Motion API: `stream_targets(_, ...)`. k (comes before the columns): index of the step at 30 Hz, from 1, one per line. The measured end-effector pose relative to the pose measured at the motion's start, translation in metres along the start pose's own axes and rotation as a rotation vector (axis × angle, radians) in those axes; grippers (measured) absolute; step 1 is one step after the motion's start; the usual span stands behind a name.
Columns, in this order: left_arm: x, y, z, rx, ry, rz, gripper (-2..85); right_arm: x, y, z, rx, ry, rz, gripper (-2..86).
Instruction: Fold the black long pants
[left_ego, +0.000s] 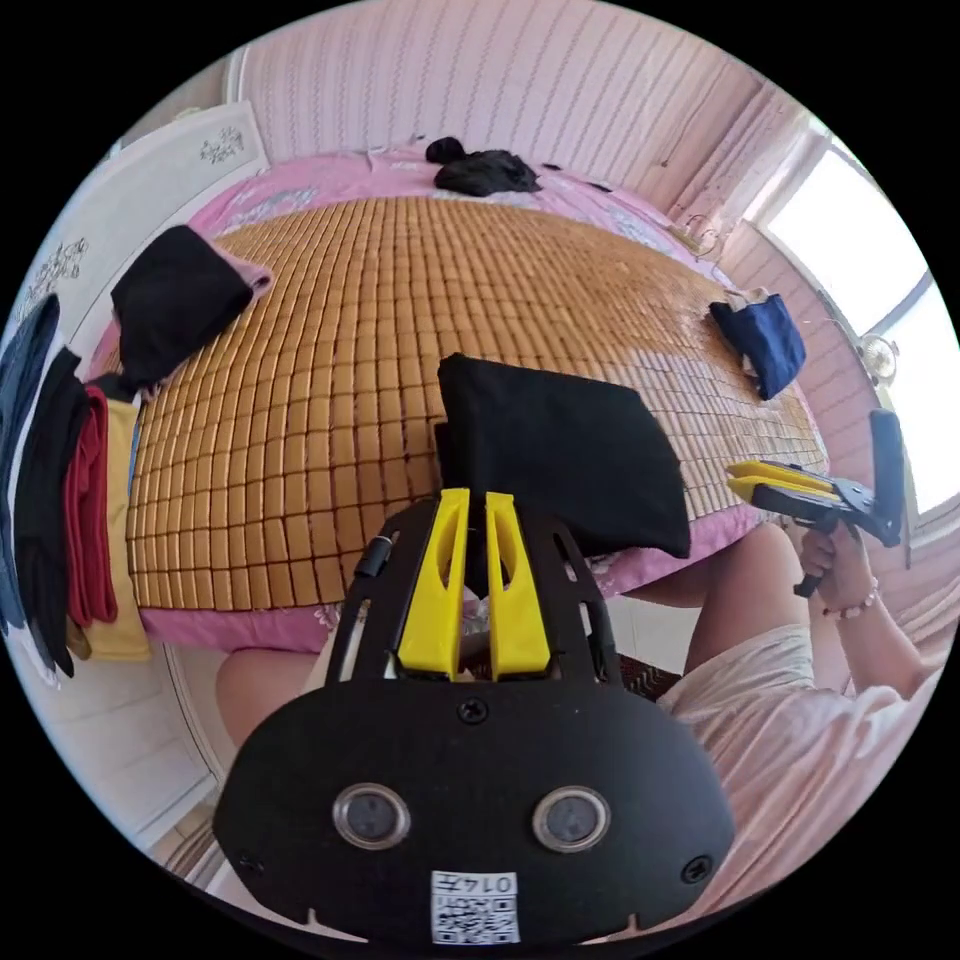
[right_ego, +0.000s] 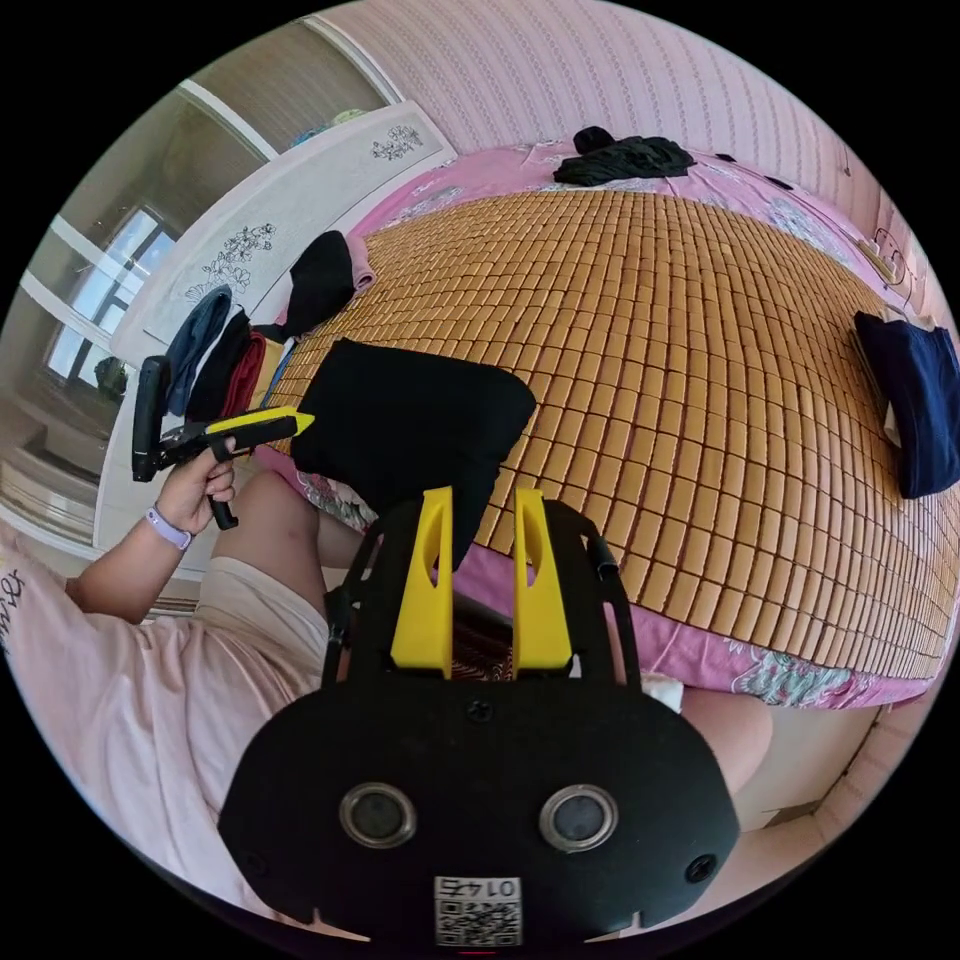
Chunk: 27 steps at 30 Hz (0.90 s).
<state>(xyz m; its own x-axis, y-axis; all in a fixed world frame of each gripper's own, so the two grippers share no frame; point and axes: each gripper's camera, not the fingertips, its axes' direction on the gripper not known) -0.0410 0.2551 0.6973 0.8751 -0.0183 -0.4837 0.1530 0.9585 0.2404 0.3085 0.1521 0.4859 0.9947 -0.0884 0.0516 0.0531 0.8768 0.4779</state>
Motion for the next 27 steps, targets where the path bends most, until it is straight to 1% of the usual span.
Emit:
stream_targets(2,-0.02,0.005,0.04,-0.102,-0.033,-0.058,3.8,0.002,-0.007,0.016,-0.032,-0.019,0.016,9.1)
stream_targets(4,-0.022,0.007,0.039,-0.055,0.013,-0.05,3.8,-0.006,-0.016,0.024,-0.013,-0.035,-0.016,8.5)
stream_targets(6,-0.02,0.005,0.041,-0.076,0.012,-0.044,3.8,-0.015,-0.023,0.032,-0.001,-0.009,-0.058,8.2)
stream_targets(9,-0.013,0.006,0.042,-0.084,-0.006,-0.018,4.0,-0.02,-0.031,0.065,-0.121,0.049,-0.108,8.3)
stream_targets(11,-0.012,0.007,0.039,-0.088,-0.011,-0.028,5.7,-0.019,-0.031,0.066,-0.097,0.059,-0.126,8.3)
stream_targets(13,-0.004,0.009,0.027,-0.069,-0.069,-0.012,6.6,-0.01,-0.04,0.057,-0.095,0.037,-0.102,8.3)
stream_targets(14,0.009,0.012,0.013,-0.024,-0.121,0.042,6.6,-0.006,-0.043,0.053,-0.078,0.028,-0.092,8.3)
stream_targets(16,0.039,0.017,-0.007,0.052,-0.154,0.149,6.4,0.018,-0.056,0.04,0.005,-0.024,-0.022,8.6)
stream_targets(17,0.065,0.02,-0.016,0.08,-0.118,0.249,6.5,0.025,-0.06,0.04,0.017,-0.044,0.003,8.8)
stream_targets(18,0.079,0.022,-0.018,0.087,-0.088,0.301,6.5,0.039,-0.071,0.042,0.025,-0.094,0.056,9.3)
stream_targets(19,0.108,0.024,-0.017,0.078,-0.02,0.403,7.5,0.052,-0.083,0.051,0.011,-0.131,0.102,10.1)
stream_targets(20,0.138,0.026,-0.009,0.048,0.04,0.494,8.3,0.057,-0.089,0.057,-0.003,-0.14,0.118,10.3)
stream_targets(21,0.154,0.028,-0.004,0.028,0.069,0.545,8.6,0.067,-0.1,0.071,-0.044,-0.164,0.156,10.6)
stream_targets(22,0.182,0.032,0.011,-0.015,0.084,0.649,9.3,0.076,-0.109,0.083,-0.076,-0.22,0.19,10.4)
stream_targets(23,0.204,0.035,0.03,-0.06,0.031,0.735,9.9,0.08,-0.112,0.087,-0.083,-0.243,0.213,10.3)
stream_targets(25,0.219,0.035,0.06,-0.131,-0.076,0.755,9.6,0.092,-0.121,0.09,-0.064,-0.322,0.263,8.3)
stream_targets(26,0.221,0.034,0.079,-0.204,-0.112,0.757,7.8,0.092,-0.123,0.089,-0.064,-0.329,0.254,7.7)
stream_targets(27,0.22,0.033,0.087,-0.231,-0.132,0.759,6.9,0.09,-0.128,0.086,-0.063,-0.324,0.22,6.4)
